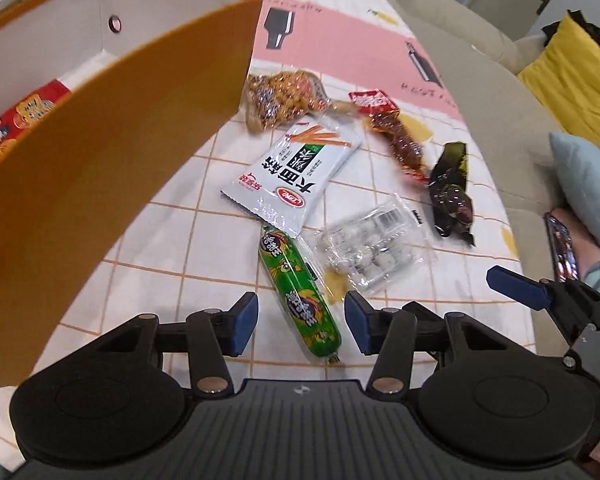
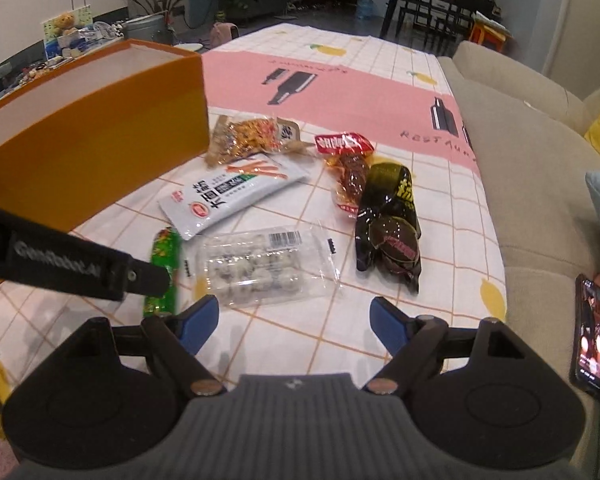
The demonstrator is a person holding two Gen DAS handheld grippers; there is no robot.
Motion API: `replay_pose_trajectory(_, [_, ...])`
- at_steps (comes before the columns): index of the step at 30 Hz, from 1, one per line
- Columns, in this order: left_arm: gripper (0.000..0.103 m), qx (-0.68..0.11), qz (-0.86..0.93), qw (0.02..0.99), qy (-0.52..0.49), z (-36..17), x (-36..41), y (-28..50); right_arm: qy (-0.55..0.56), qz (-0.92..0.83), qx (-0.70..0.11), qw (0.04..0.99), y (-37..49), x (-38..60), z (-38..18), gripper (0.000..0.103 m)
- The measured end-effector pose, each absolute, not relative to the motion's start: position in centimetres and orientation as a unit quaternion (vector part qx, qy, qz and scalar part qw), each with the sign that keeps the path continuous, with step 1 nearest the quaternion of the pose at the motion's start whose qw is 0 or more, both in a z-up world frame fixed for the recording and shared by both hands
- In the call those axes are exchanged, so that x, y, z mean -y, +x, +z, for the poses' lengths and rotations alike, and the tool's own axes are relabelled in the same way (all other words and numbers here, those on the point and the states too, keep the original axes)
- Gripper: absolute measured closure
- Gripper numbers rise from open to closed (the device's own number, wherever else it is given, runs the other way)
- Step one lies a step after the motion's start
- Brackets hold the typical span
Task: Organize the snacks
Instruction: 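Move both tools back over the remaining snacks on the table, then grasp the green sausage with the left tool while the right grasps the clear egg-snack pack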
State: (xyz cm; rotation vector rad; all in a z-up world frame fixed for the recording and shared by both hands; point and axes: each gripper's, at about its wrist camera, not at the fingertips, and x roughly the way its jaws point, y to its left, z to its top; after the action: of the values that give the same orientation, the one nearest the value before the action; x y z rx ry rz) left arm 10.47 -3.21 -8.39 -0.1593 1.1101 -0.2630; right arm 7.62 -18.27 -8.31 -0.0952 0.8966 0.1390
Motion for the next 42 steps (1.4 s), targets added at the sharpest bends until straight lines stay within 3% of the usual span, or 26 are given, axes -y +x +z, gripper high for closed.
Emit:
replay_pose_trajectory(3, [0.045,-0.528,-0.122,0.837,-0.073,-8.9,3.5,11.1,-0.045,0.067,-0.438,0.895,8.2,18.3,-9.0,0.023])
replay_pose_trajectory(10, [0.068,-0.541,-0.118,0.831,-0.041,-9.5,3.6,11.5,-0.045,0.084,-0.438,0.894,8.8,18.0,-9.6,0.022])
replay_pose_trajectory(13, [0.074,-0.54,-0.106,0.835,-0.023,-9.3,3.1,11.5,-0.041,0.091,-0.435,0.895,9.2,17.6,-9.8,0.022])
replay_pose_trajectory(22, [0.078,-0.545,-0.078,0.834,-0.041,-9.0,-0.1,11.7,-0.098,0.125,-0.407,0.9,10.9,13.6,-10.5,0.023])
replay_pose_trajectory(25, [0.078,-0.545,-0.074,0.834,-0.046,-9.0,-0.6,11.7,-0.134,0.139,-0.387,0.902,11.5,12.2,-10.9,0.034])
replay_pose_trajectory(27, [0.078,-0.545,-0.075,0.834,-0.047,-9.0,-0.7,11.7,-0.145,0.152,-0.381,0.901,11.8,11.7,-11.2,0.049])
replay_pose_trajectory(39, [0.078,-0.547,-0.081,0.832,-0.044,-9.0,-0.5,11.6,-0.18,0.181,-0.387,0.886,9.4,12.0,-10.8,0.074])
replay_pose_trajectory(42, [0.078,-0.547,-0.084,0.832,-0.046,-9.0,-0.4,11.5,-0.175,0.174,-0.4,0.882,8.3,13.1,-10.5,0.074])
